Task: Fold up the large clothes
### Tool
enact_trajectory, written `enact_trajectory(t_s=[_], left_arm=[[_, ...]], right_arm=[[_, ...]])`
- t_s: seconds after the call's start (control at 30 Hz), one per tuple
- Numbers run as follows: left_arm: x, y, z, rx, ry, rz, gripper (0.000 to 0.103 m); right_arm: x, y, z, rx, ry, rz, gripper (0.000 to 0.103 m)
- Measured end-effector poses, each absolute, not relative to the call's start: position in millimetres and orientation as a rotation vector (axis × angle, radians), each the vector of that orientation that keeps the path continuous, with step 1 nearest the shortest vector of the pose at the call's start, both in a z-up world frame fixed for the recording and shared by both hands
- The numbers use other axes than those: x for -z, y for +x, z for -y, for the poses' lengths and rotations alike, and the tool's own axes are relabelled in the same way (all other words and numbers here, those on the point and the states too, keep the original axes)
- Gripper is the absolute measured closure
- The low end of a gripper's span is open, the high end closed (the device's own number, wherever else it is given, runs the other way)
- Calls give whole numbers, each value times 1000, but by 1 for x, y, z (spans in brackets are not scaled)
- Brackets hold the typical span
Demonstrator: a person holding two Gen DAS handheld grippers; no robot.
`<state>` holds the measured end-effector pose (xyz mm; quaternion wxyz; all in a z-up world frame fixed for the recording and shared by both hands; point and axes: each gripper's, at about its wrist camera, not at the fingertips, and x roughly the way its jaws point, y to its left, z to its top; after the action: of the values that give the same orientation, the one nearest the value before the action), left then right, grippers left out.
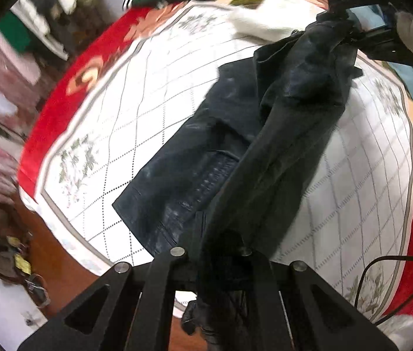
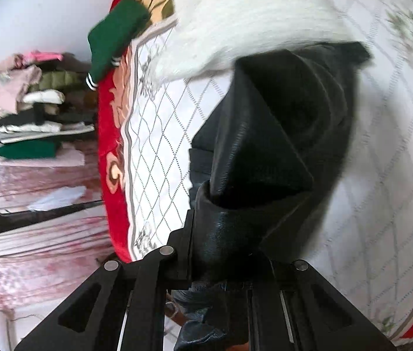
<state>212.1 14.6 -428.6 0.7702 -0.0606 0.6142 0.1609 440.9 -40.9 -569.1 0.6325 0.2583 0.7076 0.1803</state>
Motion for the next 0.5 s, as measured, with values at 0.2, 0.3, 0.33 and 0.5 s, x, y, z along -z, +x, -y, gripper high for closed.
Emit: enact_trajectory(t_s=[0.2, 0.3, 0.33, 0.5], left_arm=[[479, 221, -86, -327, -324, -1416, 88], [513, 222, -118, -321, -416, -1481, 67], [520, 221, -128, -304, -460, -1488, 63], [510, 208, -158, -317, -567, -1453, 30]], right_arm=[[621, 465, -55, -339, 391, -1715, 87], [655, 474, -81, -347, 349, -1781, 68], [661, 475, -83, -366, 348, -1798, 58], [645, 473, -75, -601, 427, -1744, 46]])
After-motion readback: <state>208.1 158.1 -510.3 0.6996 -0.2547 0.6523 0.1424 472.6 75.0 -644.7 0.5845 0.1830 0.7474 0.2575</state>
